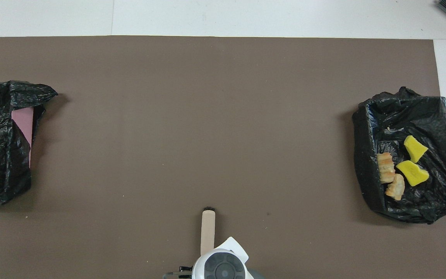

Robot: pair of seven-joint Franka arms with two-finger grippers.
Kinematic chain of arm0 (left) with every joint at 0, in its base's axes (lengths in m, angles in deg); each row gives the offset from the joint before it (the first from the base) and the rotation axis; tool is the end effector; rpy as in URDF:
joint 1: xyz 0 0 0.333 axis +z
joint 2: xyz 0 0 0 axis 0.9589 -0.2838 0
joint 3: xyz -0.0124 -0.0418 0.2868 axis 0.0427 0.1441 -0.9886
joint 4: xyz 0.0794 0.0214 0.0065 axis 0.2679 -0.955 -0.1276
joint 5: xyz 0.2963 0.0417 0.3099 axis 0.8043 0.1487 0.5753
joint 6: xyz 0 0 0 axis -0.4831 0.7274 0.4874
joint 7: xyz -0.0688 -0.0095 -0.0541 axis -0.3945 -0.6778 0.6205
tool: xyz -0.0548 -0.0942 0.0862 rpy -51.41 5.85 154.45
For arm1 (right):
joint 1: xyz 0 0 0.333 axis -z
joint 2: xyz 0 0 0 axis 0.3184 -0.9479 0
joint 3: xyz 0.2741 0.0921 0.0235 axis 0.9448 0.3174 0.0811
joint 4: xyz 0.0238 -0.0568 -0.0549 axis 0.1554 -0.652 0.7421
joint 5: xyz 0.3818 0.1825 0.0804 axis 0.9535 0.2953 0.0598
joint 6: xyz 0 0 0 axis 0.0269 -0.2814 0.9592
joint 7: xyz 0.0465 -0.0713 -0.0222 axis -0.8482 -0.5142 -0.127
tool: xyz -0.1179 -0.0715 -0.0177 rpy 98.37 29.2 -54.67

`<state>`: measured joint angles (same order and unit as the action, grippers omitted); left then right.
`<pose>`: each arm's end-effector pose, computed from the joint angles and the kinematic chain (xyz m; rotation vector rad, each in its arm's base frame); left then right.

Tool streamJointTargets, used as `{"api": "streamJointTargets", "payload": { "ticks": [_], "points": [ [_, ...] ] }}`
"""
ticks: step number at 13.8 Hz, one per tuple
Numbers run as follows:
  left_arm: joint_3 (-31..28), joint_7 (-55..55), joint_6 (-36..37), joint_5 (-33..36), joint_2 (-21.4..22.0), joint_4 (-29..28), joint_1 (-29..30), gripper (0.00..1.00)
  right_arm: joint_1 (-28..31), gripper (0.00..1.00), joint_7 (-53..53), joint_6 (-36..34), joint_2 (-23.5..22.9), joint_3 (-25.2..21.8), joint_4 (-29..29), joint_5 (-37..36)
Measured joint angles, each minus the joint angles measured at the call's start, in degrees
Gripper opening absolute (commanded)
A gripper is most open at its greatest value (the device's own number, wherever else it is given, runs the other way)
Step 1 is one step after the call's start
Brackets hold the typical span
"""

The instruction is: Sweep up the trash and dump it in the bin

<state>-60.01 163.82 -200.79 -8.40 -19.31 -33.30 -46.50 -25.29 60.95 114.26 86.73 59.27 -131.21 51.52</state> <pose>0.5814 0.3533 0.4732 -1.8822 2.1325 0.3730 0.2857 0.4476 0.2659 -2.9292 0.2033 0.4310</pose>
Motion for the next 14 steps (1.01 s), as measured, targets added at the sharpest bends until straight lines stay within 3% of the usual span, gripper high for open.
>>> {"api": "streamJointTargets", "payload": {
  "ticks": [3, 8, 12, 14],
  "points": [
    [0.4, -3.3, -3.7, 8.2, -0.8, 0.4, -0.1, 0.0, 6.9, 1.0, 0.0, -4.0, 1.0, -0.3, 5.0, -1.4],
    [0.9, -13.3, -3.7, 19.3, -0.8, -0.6, -2.6, 0.0, 16.5, 1.0, -1.1, -16.7, 4.0, -0.5, 12.5, -12.1],
    [1.1, -23.6, -3.7, 31.8, 1.2, -4.7, -4.7, 0.0, 23.3, 1.0, -7.8, -19.5, 5.2, -0.6, 18.0, -15.4],
    [1.1, -28.1, -3.7, 37.2, 3.3, -7.5, -5.3, 0.0, 27.5, 1.0, -10.5, -24.5, 5.4, -0.7, 22.0, -15.6]
  ]
}}
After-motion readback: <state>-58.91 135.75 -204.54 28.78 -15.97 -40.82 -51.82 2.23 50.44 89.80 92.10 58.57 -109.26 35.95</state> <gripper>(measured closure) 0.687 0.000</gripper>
